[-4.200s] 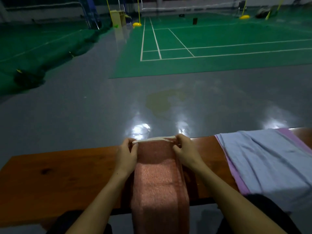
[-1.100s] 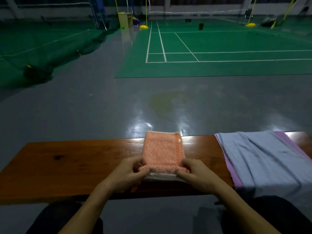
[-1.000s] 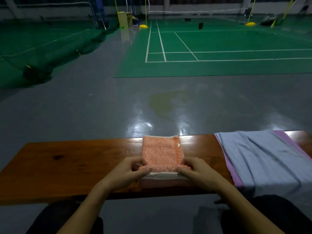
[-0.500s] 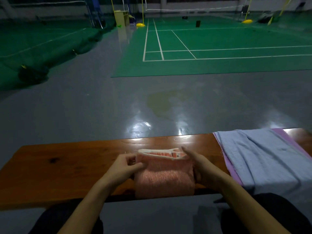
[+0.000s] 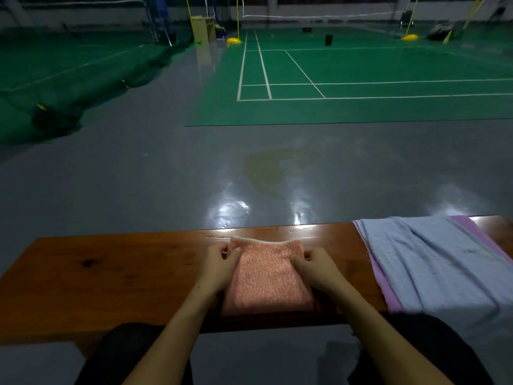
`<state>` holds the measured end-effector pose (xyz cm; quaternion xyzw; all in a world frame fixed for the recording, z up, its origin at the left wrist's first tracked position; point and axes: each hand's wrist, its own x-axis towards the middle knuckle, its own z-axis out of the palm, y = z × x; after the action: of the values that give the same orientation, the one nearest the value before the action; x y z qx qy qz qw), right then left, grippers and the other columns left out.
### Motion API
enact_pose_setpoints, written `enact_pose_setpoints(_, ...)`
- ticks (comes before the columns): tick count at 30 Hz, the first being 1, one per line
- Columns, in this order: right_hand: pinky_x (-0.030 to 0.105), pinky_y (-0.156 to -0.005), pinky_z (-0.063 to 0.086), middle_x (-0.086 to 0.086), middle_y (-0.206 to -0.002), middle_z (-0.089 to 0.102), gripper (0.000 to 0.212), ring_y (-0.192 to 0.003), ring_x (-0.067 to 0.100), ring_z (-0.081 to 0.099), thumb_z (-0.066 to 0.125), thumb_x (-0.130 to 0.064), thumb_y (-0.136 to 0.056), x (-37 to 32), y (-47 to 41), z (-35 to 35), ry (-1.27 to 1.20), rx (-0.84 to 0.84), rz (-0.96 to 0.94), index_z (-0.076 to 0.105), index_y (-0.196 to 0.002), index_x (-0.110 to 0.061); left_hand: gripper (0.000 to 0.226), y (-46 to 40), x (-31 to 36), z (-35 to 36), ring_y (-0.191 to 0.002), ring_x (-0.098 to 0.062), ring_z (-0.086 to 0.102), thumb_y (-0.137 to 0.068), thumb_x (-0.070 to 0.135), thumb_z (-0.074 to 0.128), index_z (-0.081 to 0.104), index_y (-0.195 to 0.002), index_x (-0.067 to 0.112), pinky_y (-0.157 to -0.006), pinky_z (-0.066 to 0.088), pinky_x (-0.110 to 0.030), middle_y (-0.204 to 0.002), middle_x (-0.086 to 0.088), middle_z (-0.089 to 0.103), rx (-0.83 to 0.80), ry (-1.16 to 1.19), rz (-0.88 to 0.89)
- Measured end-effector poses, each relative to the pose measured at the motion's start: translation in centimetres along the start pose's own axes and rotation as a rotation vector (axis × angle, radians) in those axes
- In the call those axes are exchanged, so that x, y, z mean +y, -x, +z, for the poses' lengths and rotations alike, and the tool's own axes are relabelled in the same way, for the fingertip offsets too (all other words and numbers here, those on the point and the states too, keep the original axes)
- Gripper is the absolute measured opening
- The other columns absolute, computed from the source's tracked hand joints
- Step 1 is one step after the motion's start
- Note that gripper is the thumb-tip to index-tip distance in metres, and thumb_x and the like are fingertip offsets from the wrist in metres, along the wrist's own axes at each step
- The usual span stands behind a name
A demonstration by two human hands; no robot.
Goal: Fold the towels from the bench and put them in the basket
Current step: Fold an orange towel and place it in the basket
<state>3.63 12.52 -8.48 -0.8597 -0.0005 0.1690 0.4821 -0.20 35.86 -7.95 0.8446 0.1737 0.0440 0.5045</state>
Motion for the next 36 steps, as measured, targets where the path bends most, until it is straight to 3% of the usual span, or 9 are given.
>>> enact_pose_setpoints(4,0.041,-0.071,0.061,-0.002,-0.075,0.073,0.037,-0.07,0.012,0.07,0.059,-0.047,-0.099,1.2,-1.3,0.8,0.3,0.114,-0.048,0.072,-0.079,-0.018,0.036,-0.4,-0.8,0.7,-0.068,-0.014,0.055,-0.098,0.043,0.067,0.055,-0.068,0.026,-0.053,0.031,-0.029,-0.071,0.011,0.059,0.105,-0.379,0.019)
enact_pose_setpoints(9,0.036,-0.071,0.057,-0.01,-0.075,0.067,0.056,-0.07,0.012,0.065,0.046,-0.076,-0.093,2.0,-1.2,0.6,0.576,0.307,-0.029,0.065,-0.081,-0.024,0.032,-0.1,-1.5,0.8,-0.093,-0.023,0.066,-0.096,0.059,0.061,0.055,-0.092,0.028,-0.068,0.043,-0.034,-0.096,0.004,0.069,0.194,-0.45,0.007)
enact_pose_setpoints(14,0.033,-0.075,0.053,-0.004,-0.103,0.067,0.028,-0.093,0.017,0.062,0.059,-0.048,-0.099,-0.5,1.1,1.3,0.654,0.558,-0.414,0.065,-0.112,-0.024,0.037,1.3,-1.4,1.2,-0.109,-0.019,0.059,-0.098,0.052,0.055,0.062,-0.122,0.024,-0.084,0.056,-0.038,-0.12,0.003,0.063,0.286,-0.628,0.401)
enact_pose_setpoints(16,0.041,-0.099,0.053,0.004,-0.125,0.065,0.037,-0.115,0.025,0.06,0.057,-0.038,-0.096,-0.6,1.7,3.3,0.696,0.431,-0.614,0.064,-0.126,-0.017,0.046,1.7,-2.0,2.4,-0.127,-0.022,0.056,-0.099,0.046,0.045,0.062,-0.134,0.021,-0.105,0.051,-0.041,-0.136,-0.001,0.062,0.144,-0.7,0.585)
enact_pose_setpoints(19,0.053,-0.129,0.019,0.009,-0.166,0.034,0.069,-0.156,0.031,0.026,0.024,-0.046,-0.099,0.8,1.7,6.0,0.789,0.071,-0.565,0.034,-0.161,-0.019,0.069,1.9,-3.3,3.9,-0.159,-0.026,0.021,-0.102,0.047,0.019,0.038,-0.16,0.016,-0.132,0.012,-0.043,-0.169,-0.01,0.032,-0.093,-0.879,0.542)
enact_pose_setpoints(22,0.052,-0.131,0.0,0.005,-0.175,-0.01,0.074,-0.161,0.025,-0.015,0.009,-0.055,-0.101,2.5,0.8,6.5,0.868,-0.036,-0.517,-0.003,-0.168,-0.026,0.082,2.0,-3.9,4.3,-0.16,-0.023,-0.015,-0.094,0.055,-0.008,0.003,-0.168,0.021,-0.129,-0.009,-0.041,-0.175,-0.006,-0.01,-0.201,-0.862,0.378)
enact_pose_setpoints(27,0.059,-0.128,-0.01,-0.003,-0.171,-0.026,0.078,-0.157,0.024,-0.027,0.006,-0.064,-0.099,3.8,-0.2,4.9,0.944,-0.032,-0.449,-0.011,-0.166,-0.03,0.087,1.6,-4.7,3.2,-0.158,-0.02,-0.024,-0.09,0.064,0.0,-0.009,-0.167,0.024,-0.13,-0.005,-0.05,-0.173,-0.002,-0.022,-0.21,-0.968,0.355)
enact_pose_setpoints(32,0.06,-0.127,-0.007,-0.005,-0.171,-0.026,0.076,-0.159,0.025,-0.021,0.002,-0.071,-0.103,5.0,-0.6,2.1,0.962,-0.018,-0.366,-0.016,-0.165,-0.03,0.089,1.6,-5.6,0.9,-0.159,-0.022,-0.022,-0.093,0.065,0.007,-0.013,-0.166,0.018,-0.13,-0.007,-0.048,-0.172,-0.005,-0.023,-0.192,-1.003,0.328)
enact_pose_setpoints(36,0.055,-0.129,0.019,0.0,-0.174,0.017,0.073,-0.16,0.024,0.016,0.022,-0.067,-0.106,5.5,0.5,0.1,0.818,0.108,-0.408,0.016,-0.167,-0.025,0.079,2.3,-5.8,-1.1,-0.162,-0.02,0.001,-0.105,0.064,0.027,0.012,-0.168,0.019,-0.129,0.006,-0.038,-0.175,-0.001,0.001,-0.153,-0.844,0.416)
